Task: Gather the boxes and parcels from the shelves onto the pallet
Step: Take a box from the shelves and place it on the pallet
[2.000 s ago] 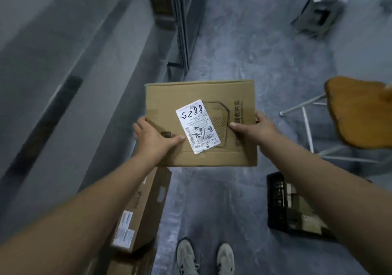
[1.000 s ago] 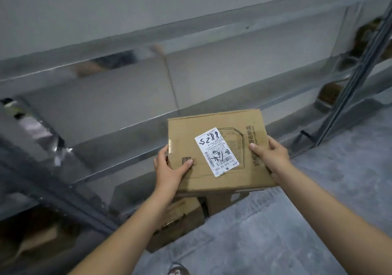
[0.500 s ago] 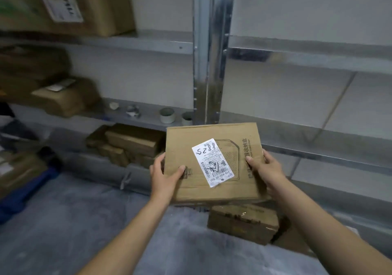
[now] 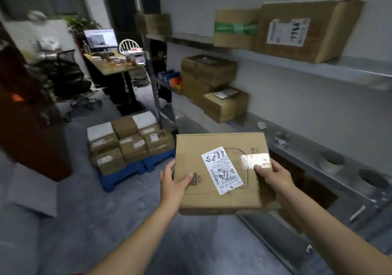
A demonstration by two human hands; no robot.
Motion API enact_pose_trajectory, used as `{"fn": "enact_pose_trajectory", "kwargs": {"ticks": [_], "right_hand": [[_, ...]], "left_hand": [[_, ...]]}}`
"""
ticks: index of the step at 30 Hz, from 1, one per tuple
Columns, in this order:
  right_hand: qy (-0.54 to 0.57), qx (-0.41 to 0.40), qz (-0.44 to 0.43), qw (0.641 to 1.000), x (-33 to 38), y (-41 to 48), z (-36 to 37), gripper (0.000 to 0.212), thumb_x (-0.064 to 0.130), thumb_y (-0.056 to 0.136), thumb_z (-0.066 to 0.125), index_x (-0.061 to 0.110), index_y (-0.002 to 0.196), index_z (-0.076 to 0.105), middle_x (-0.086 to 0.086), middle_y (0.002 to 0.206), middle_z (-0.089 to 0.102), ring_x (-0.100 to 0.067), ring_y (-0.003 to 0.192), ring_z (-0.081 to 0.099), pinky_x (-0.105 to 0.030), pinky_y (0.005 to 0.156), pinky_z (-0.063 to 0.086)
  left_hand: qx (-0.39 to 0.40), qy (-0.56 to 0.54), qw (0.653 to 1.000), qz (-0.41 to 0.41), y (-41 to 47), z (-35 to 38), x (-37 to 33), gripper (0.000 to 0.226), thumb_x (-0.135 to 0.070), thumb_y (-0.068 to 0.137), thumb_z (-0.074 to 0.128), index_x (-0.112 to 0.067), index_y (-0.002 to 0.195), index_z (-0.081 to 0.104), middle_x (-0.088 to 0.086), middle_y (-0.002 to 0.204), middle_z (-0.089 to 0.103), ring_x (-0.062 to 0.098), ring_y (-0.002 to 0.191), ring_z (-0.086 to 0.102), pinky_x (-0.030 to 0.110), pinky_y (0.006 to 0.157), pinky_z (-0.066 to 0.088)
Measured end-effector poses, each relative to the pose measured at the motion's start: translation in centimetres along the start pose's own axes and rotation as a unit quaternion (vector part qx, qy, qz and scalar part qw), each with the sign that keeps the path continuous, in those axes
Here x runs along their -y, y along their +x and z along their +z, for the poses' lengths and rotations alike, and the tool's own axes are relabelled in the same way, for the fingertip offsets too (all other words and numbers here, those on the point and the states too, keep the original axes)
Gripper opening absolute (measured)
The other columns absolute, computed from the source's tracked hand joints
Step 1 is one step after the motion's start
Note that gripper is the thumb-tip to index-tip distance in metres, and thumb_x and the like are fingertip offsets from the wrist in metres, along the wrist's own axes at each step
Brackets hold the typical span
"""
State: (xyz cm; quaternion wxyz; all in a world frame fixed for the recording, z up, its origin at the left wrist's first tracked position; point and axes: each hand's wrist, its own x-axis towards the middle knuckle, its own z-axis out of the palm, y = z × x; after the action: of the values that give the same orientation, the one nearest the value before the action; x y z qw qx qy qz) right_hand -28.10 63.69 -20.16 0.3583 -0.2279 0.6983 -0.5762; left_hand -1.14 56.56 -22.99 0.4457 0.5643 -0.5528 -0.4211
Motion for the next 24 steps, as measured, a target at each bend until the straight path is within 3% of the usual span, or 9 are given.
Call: {"fn": "enact_pose_trajectory", "kwargs": {"ticks": [5, 9, 15, 17, 21, 24], "right_hand": [[-0.038, 0.071, 0.006, 0.997, 1.3, 7.7, 9.0, 0.049, 0.025, 0.078, 0.078, 0.031, 0.124, 0.063, 0.005, 0.106, 0.070, -0.018, 0.096, 0.065, -0.036, 0.089, 0.052], [-0.049, 0.119, 0.006, 0.992, 3.9, 14.5, 16.1, 0.041, 0.031, 0.079, 0.077, 0.033, 0.119, 0.065, 0.007, 0.102, 0.069, -0.013, 0.091, 0.064, -0.034, 0.083, 0.050], [-0.085, 0.209, 0.005, 0.974, 7.9, 23.2, 27.0, 0.038, 0.027, 0.083, 0.073, 0.034, 0.119, 0.063, 0.006, 0.104, 0.070, -0.019, 0.093, 0.065, -0.044, 0.092, 0.052], [-0.096, 0.231, -0.006, 0.968, 8.7, 25.0, 30.6, 0.037, 0.027, 0.084, 0.073, 0.033, 0.119, 0.063, 0.008, 0.103, 0.070, -0.016, 0.091, 0.065, -0.039, 0.089, 0.053], [-0.094, 0.276, 0.001, 0.957, 9.9, 26.9, 37.6, 0.038, 0.026, 0.084, 0.073, 0.035, 0.119, 0.063, 0.015, 0.091, 0.068, -0.007, 0.083, 0.062, -0.025, 0.065, 0.045], [-0.096, 0.294, 0.002, 0.951, 10.3, 27.4, 42.6, 0.039, 0.022, 0.085, 0.072, 0.033, 0.121, 0.062, 0.010, 0.097, 0.069, -0.005, 0.082, 0.062, -0.022, 0.060, 0.043]], "left_hand": [[-0.069, -0.003, 0.998, -0.012, 8.2, -2.0, 1.2, 0.062, -0.021, 0.078, 0.078, -0.026, 0.133, 0.050, -0.001, 0.119, 0.042, 0.015, 0.116, 0.051, 0.031, 0.101, 0.042], [-0.121, 0.012, 0.992, -0.028, 15.5, -2.6, 1.1, 0.063, -0.026, 0.078, 0.078, -0.030, 0.134, 0.049, -0.005, 0.113, 0.042, 0.014, 0.108, 0.053, 0.025, 0.086, 0.042], [-0.197, 0.009, 0.978, -0.061, 24.4, -4.3, 0.5, 0.064, -0.020, 0.079, 0.078, -0.022, 0.135, 0.049, 0.003, 0.121, 0.044, 0.021, 0.113, 0.056, 0.037, 0.100, 0.047], [-0.224, 0.001, 0.972, -0.067, 26.8, -5.5, 0.5, 0.065, -0.015, 0.079, 0.079, -0.017, 0.136, 0.049, 0.005, 0.123, 0.045, 0.022, 0.111, 0.058, 0.038, 0.101, 0.047], [-0.255, 0.008, 0.964, -0.074, 31.2, -9.0, 1.7, 0.066, -0.019, 0.079, 0.078, -0.019, 0.138, 0.047, 0.010, 0.128, 0.046, 0.023, 0.116, 0.057, 0.042, 0.103, 0.046], [-0.273, 0.010, 0.959, -0.077, 34.4, -12.1, 3.3, 0.066, -0.024, 0.078, 0.079, -0.025, 0.136, 0.048, 0.005, 0.126, 0.046, 0.018, 0.113, 0.057, 0.034, 0.097, 0.050]]}}
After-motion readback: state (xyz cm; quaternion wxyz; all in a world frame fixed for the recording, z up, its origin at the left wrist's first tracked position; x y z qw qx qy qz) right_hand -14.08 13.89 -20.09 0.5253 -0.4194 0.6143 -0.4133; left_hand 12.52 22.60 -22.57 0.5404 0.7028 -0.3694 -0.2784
